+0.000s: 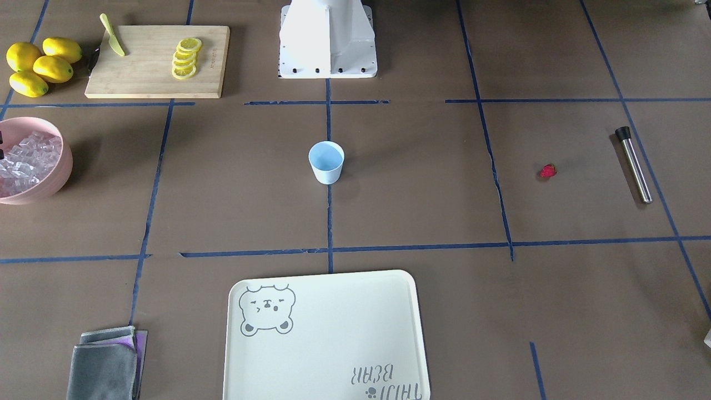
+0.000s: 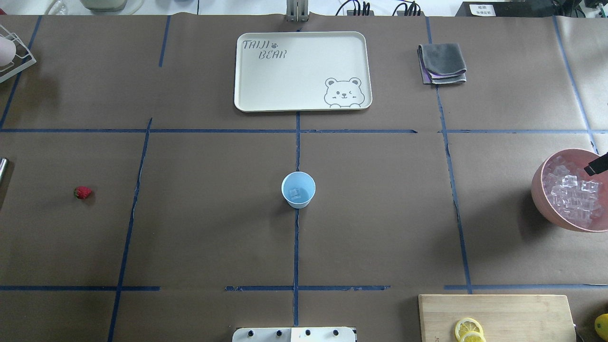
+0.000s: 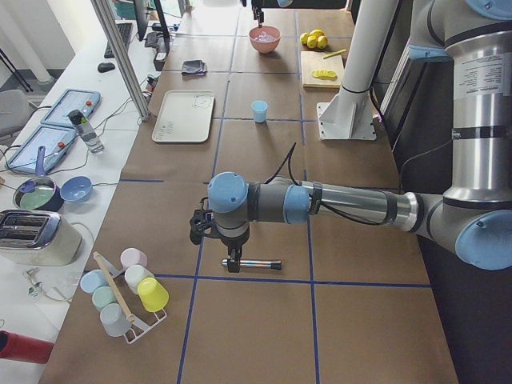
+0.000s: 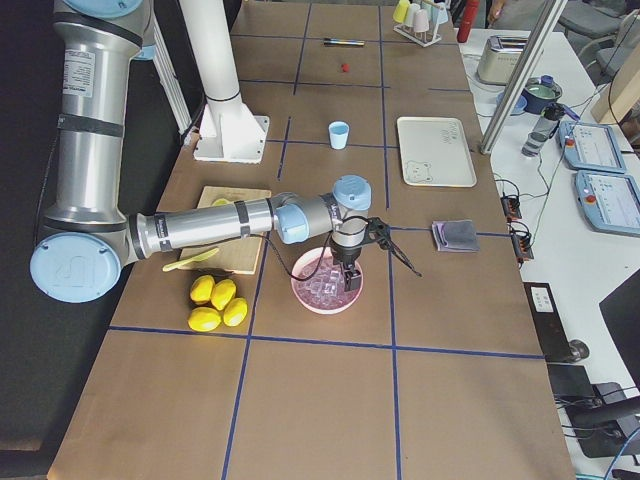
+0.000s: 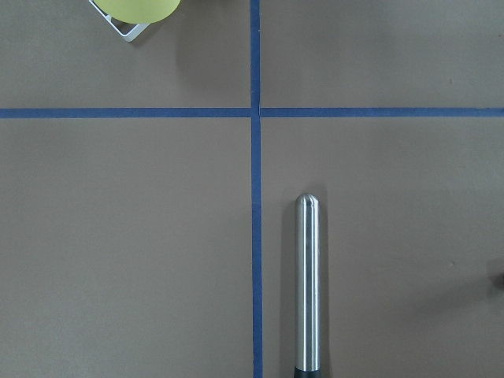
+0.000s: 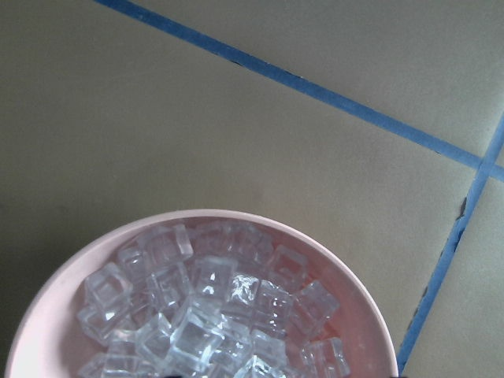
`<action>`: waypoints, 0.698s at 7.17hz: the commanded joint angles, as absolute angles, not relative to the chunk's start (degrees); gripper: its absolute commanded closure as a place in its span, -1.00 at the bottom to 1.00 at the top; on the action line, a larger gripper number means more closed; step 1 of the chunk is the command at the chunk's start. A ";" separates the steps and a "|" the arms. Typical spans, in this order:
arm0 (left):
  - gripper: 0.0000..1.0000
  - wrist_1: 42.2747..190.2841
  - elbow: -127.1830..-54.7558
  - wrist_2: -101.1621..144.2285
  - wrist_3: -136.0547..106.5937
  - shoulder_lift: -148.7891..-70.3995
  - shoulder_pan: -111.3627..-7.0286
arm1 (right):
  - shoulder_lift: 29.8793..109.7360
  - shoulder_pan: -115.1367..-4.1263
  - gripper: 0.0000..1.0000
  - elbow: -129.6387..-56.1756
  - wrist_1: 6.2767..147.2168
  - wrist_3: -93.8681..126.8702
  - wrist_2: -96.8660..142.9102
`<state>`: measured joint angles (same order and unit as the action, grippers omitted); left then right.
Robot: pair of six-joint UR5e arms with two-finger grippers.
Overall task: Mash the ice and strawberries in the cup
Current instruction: 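Lower the right gripper into the bowl and grasp another ice cube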
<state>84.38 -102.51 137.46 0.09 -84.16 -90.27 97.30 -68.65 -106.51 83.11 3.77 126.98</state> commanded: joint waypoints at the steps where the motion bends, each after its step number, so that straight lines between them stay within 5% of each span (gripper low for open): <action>1: -1.00 84.37 -102.39 137.46 -0.09 -84.20 -90.26 | 97.21 -66.64 -0.67 -106.09 83.23 2.64 127.97; 5: -1.00 84.37 -102.66 137.46 -0.09 -84.20 -90.26 | 97.38 -66.18 -0.46 -102.31 83.06 -1.49 127.97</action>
<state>84.37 -102.62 137.46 -0.09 -84.20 -90.26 97.34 -66.27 -103.38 83.11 -0.65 127.96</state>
